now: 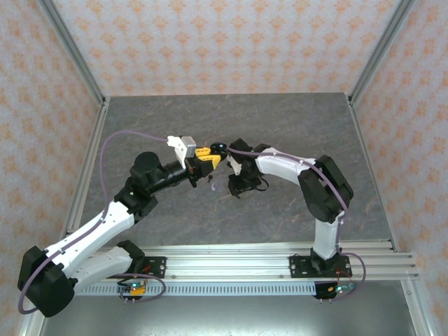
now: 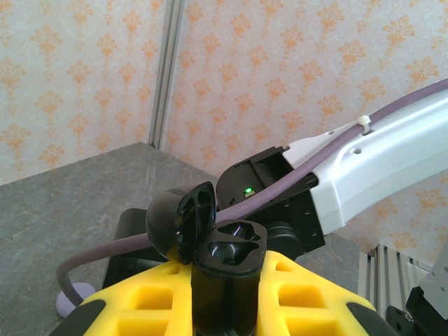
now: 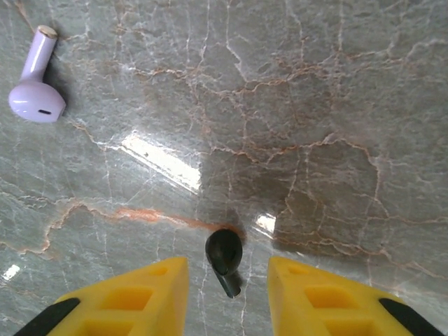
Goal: Insert wireless bluetooth earbuds into charging case
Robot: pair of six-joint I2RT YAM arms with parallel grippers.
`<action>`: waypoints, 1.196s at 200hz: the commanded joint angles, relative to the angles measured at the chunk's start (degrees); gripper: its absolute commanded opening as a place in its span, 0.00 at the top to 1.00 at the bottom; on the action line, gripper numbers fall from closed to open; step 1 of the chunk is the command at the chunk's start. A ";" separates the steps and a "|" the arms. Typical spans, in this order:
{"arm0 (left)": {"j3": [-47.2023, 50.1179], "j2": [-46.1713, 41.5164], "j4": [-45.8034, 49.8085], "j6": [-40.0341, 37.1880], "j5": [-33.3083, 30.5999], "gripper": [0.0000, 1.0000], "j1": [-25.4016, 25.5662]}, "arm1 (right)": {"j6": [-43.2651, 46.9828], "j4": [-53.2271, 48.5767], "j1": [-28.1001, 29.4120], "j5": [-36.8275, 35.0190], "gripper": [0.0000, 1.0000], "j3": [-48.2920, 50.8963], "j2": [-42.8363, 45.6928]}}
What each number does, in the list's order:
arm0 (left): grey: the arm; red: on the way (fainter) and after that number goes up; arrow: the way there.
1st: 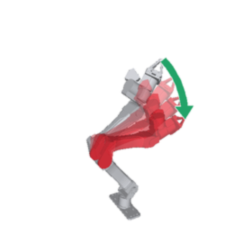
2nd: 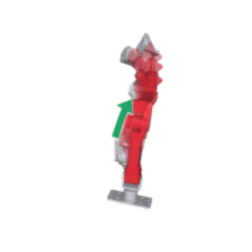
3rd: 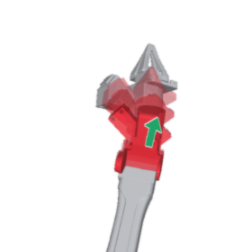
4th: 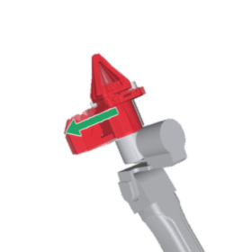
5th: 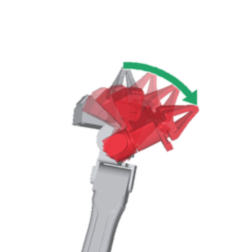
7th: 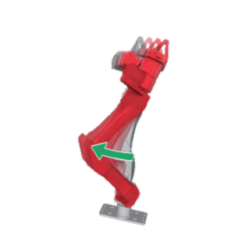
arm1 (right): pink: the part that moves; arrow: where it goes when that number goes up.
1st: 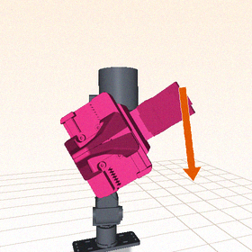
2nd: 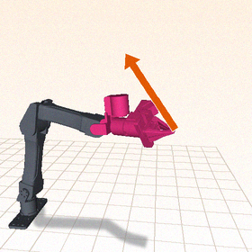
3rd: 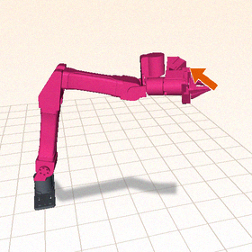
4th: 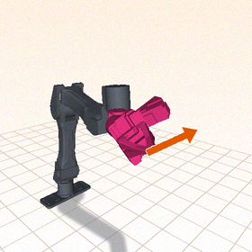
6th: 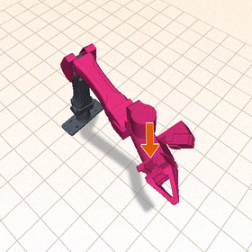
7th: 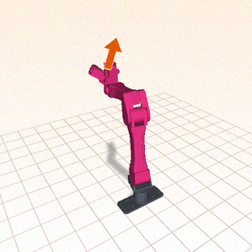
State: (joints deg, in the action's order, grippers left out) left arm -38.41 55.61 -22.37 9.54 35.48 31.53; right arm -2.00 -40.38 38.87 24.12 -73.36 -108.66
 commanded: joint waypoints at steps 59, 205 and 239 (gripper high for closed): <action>-1.27 -1.39 0.13 -0.25 -0.86 0.86 0.49 | 1.10 -3.08 0.59 0.30 0.67 -3.90 -2.50; -0.93 -2.35 0.91 -0.38 -1.25 0.86 0.51 | 1.89 -6.73 2.86 -6.85 0.71 -5.53 -6.29; -0.92 -2.33 1.02 -0.40 -1.22 0.86 0.48 | 1.25 -6.43 2.88 -7.60 0.75 -4.83 -6.11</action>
State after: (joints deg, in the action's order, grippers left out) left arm -38.41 54.46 -21.15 9.54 35.05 31.53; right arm -0.73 -44.12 41.50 19.94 -78.56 -113.65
